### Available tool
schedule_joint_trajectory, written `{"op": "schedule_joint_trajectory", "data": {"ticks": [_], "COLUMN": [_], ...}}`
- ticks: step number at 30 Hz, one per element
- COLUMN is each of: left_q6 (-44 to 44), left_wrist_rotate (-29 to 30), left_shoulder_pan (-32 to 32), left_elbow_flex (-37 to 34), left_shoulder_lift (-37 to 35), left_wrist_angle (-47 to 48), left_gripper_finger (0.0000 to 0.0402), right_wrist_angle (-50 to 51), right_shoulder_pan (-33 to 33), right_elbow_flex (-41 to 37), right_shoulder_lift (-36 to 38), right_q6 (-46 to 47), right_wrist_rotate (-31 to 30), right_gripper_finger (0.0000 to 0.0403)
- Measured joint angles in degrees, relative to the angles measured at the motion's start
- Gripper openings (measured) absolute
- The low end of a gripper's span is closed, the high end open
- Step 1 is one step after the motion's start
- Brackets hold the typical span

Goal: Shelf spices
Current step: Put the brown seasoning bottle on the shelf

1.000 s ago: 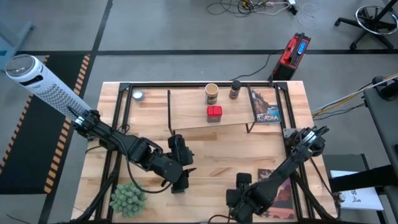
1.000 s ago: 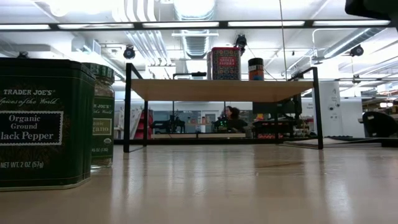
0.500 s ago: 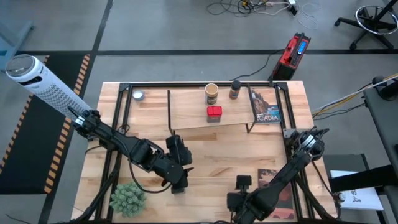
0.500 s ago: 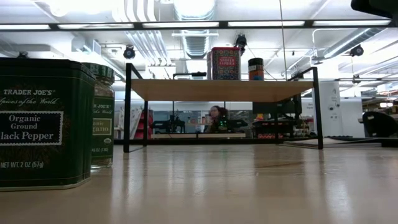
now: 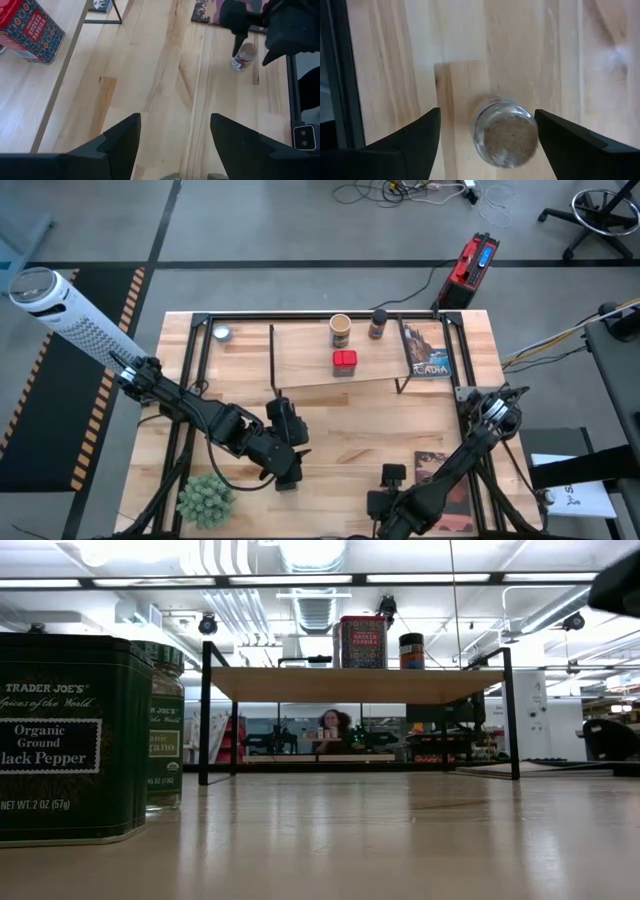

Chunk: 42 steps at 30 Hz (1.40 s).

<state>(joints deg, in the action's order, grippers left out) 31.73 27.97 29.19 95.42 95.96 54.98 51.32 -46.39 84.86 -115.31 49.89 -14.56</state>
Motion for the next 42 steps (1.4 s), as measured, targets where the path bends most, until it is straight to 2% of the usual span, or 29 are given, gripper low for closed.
{"op": "schedule_joint_trajectory", "data": {"ticks": [15, 21, 32, 42], "left_q6": [-0.09, -0.11, -0.11, -0.13], "left_wrist_rotate": [0.02, -0.01, -0.01, -0.01], "left_shoulder_pan": [0.0, 0.0, -0.04, -0.04], "left_elbow_flex": [0.0, 0.0, 0.0, 0.0], "left_shoulder_lift": [-0.02, -0.02, -0.02, -0.02], "left_wrist_angle": [0.08, 0.1, 0.17, 0.31], "left_gripper_finger": [0.0237, 0.0229, 0.0236, 0.0229], "right_wrist_angle": [-3.09, -7.37, -7.47, -6.61], "right_shoulder_pan": [0.04, 0.55, 1.18, 1.26], "right_elbow_flex": [-3.12, -4.91, -5.58, -5.58], "right_shoulder_lift": [0.0, 0.0, -0.02, 0.0], "right_q6": [-0.55, -0.44, -1.06, -3.5], "right_wrist_rotate": [-0.01, -0.01, 0.04, 0.13], "right_gripper_finger": [0.0263, 0.0231, 0.0172, 0.0185]}}
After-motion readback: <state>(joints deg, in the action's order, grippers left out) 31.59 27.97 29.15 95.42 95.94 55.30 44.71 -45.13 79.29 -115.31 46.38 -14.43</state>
